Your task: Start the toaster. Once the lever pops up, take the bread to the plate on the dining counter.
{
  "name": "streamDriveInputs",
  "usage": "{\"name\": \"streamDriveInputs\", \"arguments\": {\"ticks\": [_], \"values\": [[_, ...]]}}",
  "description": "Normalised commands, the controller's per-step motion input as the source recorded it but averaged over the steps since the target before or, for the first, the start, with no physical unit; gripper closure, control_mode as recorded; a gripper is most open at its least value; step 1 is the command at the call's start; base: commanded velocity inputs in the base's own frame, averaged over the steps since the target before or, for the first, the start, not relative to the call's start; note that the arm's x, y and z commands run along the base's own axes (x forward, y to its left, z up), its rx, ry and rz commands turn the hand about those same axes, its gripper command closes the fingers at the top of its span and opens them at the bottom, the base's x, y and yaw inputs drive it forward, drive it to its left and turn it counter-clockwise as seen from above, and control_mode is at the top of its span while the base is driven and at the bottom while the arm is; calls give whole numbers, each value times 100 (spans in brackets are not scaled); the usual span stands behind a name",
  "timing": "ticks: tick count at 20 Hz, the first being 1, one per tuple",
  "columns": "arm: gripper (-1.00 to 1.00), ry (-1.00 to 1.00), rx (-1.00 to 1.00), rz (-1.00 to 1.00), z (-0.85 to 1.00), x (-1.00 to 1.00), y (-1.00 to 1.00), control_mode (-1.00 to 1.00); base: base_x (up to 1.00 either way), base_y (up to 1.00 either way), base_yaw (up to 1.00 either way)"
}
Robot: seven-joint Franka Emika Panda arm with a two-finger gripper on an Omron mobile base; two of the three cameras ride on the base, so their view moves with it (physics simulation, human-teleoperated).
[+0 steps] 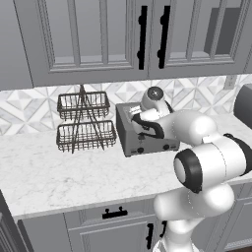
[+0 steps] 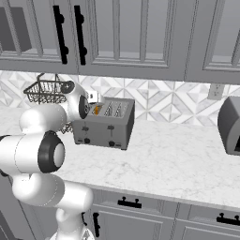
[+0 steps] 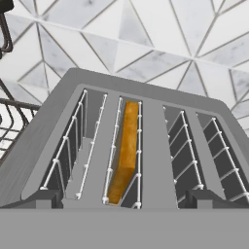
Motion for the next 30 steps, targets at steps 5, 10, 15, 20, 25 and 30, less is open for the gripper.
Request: {"name": "streamDriveInputs", "arguments": {"ticks": [5,10,15,20,25,30], "values": [[-100,0,0,0,0,0,0,-100,0,0,0],[-100,0,0,0,0,0,0,-100,0,0,0],[-100,0,0,0,0,0,0,-100,0,0,0],[-100,0,0,0,0,0,0,-100,0,0,0],[-100,0,0,0,0,0,0,-100,0,0,0],[-100,0,0,0,0,0,0,-100,0,0,0]]}}
